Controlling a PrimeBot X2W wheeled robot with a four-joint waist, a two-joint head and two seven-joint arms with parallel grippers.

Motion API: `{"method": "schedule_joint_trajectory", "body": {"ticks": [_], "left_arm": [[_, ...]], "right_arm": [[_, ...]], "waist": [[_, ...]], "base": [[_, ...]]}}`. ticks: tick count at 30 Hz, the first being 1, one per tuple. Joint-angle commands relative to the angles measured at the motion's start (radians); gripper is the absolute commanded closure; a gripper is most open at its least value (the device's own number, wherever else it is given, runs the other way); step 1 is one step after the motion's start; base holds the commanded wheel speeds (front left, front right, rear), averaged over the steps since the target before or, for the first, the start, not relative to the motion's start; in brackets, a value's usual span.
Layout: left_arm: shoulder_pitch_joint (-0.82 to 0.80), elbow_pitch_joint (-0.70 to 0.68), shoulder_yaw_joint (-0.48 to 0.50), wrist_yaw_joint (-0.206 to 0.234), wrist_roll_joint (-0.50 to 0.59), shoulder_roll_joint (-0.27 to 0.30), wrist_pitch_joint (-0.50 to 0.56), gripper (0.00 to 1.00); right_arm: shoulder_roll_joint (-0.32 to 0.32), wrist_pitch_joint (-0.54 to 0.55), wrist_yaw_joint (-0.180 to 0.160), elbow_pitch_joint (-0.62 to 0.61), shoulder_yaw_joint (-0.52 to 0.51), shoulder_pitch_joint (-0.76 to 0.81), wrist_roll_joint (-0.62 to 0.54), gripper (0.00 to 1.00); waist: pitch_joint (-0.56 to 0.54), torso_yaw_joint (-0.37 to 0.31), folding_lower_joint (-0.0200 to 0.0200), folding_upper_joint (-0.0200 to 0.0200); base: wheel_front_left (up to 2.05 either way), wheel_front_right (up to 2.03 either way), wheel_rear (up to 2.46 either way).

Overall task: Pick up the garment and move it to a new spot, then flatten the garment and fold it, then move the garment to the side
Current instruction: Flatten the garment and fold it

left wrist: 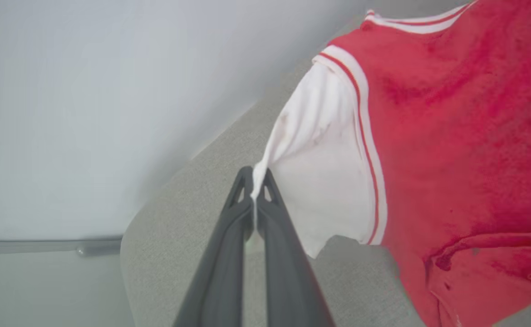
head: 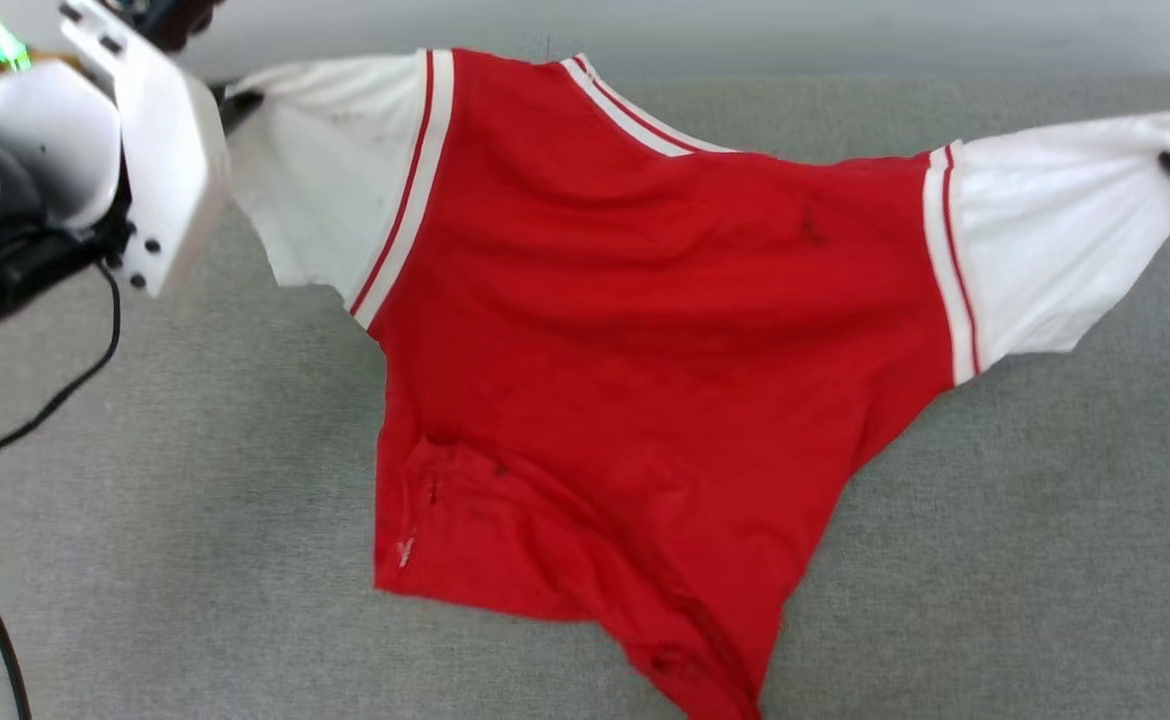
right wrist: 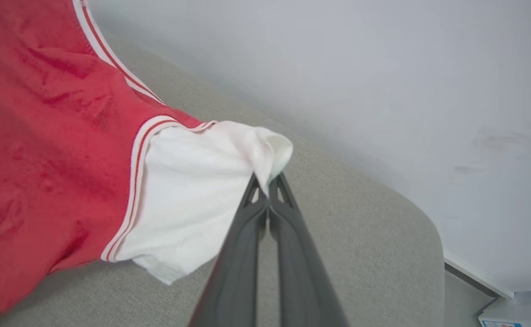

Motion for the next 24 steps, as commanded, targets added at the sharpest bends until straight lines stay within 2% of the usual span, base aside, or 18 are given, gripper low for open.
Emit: {"method": "schedule_joint_trajectory", "body": {"ticks": [1, 7, 12, 17, 24], "left_arm": [[-0.040, -0.016, 0.012, 0.003, 0.004, -0.003, -0.022, 1.00], [-0.127, -0.012, 0.036, 0.003, 0.029, -0.043, -0.067, 1.00], [-0.193, 0.027, 0.067, 0.003, 0.030, -0.063, -0.088, 1.00], [-0.297, 0.094, 0.104, 0.004, 0.054, -0.102, -0.123, 1.00], [-0.459, 0.211, 0.156, 0.015, 0.115, -0.178, -0.217, 1.00]], "right_arm": [[-0.010, -0.014, -0.001, -0.002, -0.007, -0.038, -0.010, 1.00], [-0.005, -0.021, -0.001, 0.019, -0.006, -0.164, -0.037, 1.00], [0.019, -0.011, -0.001, 0.063, 0.037, -0.301, -0.075, 1.00], [0.048, -0.008, -0.001, 0.153, 0.104, -0.514, -0.121, 1.00], [0.127, -0.060, -0.001, 0.337, 0.175, -0.819, -0.195, 1.00]], "waist": [[-0.032, 0.016, 0.0000, 0.0000], [-0.046, 0.022, 0.0000, 0.0000], [-0.026, 0.011, 0.0000, 0.0000], [0.028, 0.004, 0.0000, 0.0000], [0.135, 0.002, 0.0000, 0.0000]], "base": [[0.00, 0.00, 0.00], [0.00, 0.00, 0.00], [0.00, 0.00, 0.00], [0.00, 0.00, 0.00], [0.00, 0.00, 0.00]]}}
